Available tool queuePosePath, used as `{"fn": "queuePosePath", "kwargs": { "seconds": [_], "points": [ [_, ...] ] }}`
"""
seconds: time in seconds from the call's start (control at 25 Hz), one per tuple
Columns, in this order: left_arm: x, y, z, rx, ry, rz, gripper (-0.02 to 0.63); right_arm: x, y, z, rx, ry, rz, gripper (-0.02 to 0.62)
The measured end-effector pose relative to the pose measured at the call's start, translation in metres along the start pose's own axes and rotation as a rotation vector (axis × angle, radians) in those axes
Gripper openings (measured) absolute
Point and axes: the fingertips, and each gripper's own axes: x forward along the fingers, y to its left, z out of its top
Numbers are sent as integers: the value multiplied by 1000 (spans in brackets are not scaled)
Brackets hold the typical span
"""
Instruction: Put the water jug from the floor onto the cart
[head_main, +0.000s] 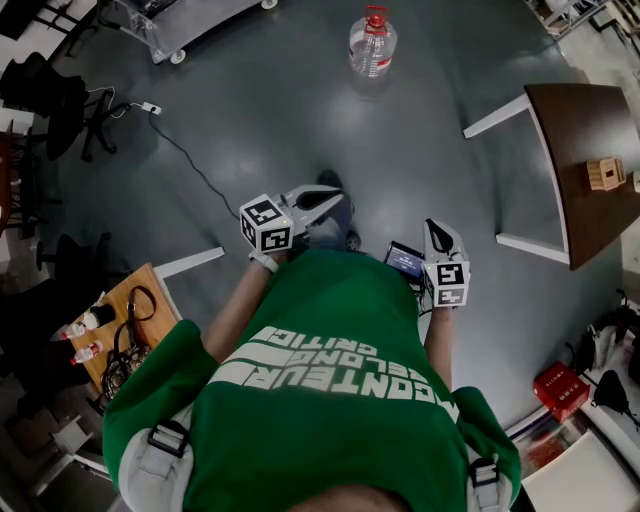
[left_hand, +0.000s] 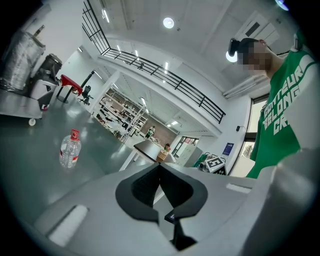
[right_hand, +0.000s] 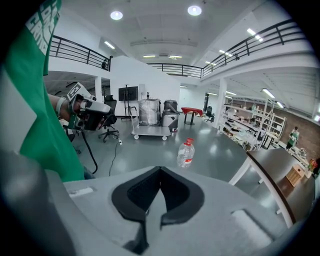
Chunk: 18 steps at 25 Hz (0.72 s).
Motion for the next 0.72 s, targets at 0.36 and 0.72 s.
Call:
{"fn": "queuePosePath", "kwargs": {
  "seconds": [0.36, 0.72],
  "points": [
    [27, 17, 17, -7, 7, -5, 10, 17, -27, 10, 11, 7, 6, -6],
    [52, 34, 35, -13, 15, -8, 10, 34, -57, 25, 17, 6, 11, -6]
  ]
}}
